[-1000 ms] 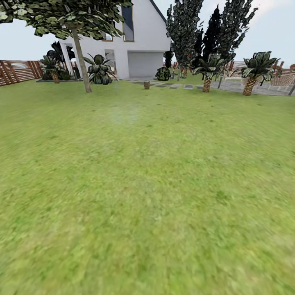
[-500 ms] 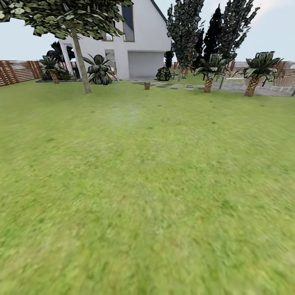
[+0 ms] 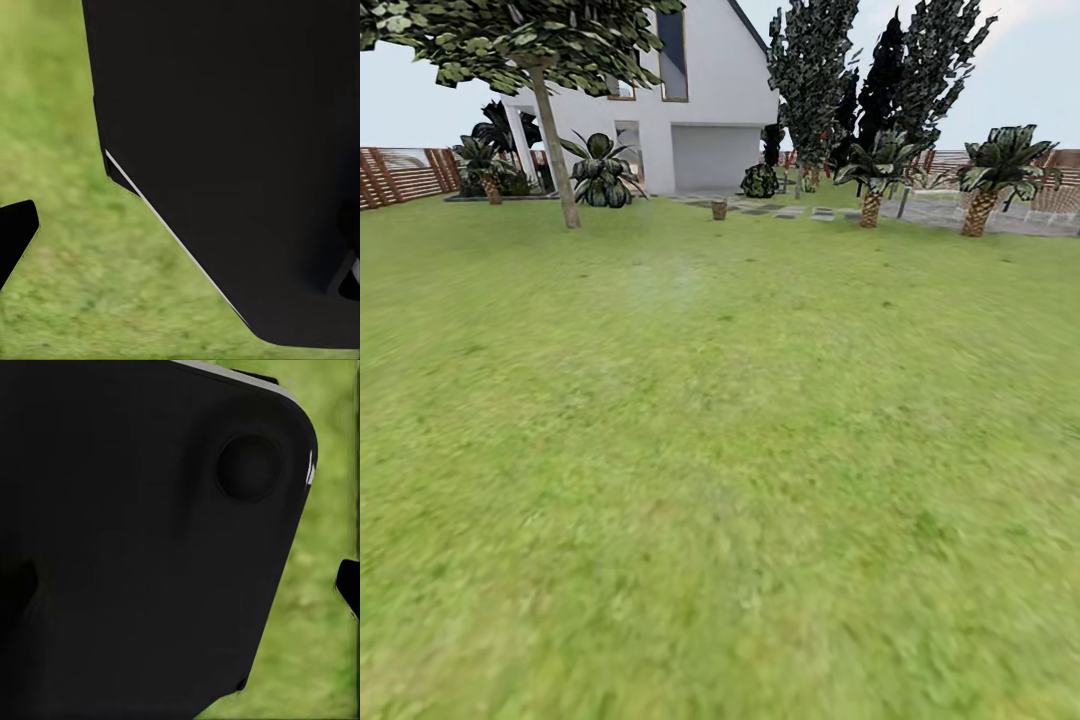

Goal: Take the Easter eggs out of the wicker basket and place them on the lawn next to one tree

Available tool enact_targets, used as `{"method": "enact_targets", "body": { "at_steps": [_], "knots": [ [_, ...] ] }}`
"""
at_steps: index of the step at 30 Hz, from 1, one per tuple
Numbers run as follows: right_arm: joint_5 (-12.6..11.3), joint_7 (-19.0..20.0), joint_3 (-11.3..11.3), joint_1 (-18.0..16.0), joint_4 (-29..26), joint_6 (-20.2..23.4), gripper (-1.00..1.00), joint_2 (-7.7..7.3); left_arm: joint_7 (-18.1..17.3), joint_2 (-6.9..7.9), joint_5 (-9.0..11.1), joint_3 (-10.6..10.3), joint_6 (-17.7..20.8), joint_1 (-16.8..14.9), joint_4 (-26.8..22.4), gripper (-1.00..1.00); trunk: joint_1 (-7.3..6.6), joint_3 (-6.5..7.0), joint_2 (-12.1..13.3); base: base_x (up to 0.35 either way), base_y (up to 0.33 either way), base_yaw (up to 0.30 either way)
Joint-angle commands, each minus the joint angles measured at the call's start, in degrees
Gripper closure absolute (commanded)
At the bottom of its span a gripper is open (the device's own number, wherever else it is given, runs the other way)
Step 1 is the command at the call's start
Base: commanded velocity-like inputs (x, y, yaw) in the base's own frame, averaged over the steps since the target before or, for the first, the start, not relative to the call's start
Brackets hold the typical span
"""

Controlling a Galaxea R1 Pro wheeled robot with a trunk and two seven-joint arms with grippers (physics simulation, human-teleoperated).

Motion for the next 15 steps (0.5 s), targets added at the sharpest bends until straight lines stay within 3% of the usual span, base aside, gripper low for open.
{"method": "enact_targets", "body": {
  "at_steps": [1,15],
  "knots": [
    [0.3,0.0,0.0,0.0,0.0,-0.2,-1.0,-0.03,0.0,0.0,0.0,0.0,-0.1,0.0,-0.1,-1.0,0.04,-0.03,0.0,0.339,0.0,0.0],
    [0.5,0.0,0.1,0.0,0.1,-0.1,-1.0,-0.1,0.0,-0.05,0.0,0.0,0.0,0.0,-0.1,-1.0,0.04,-0.03,0.0,0.339,0.0,0.0]
  ]
}}
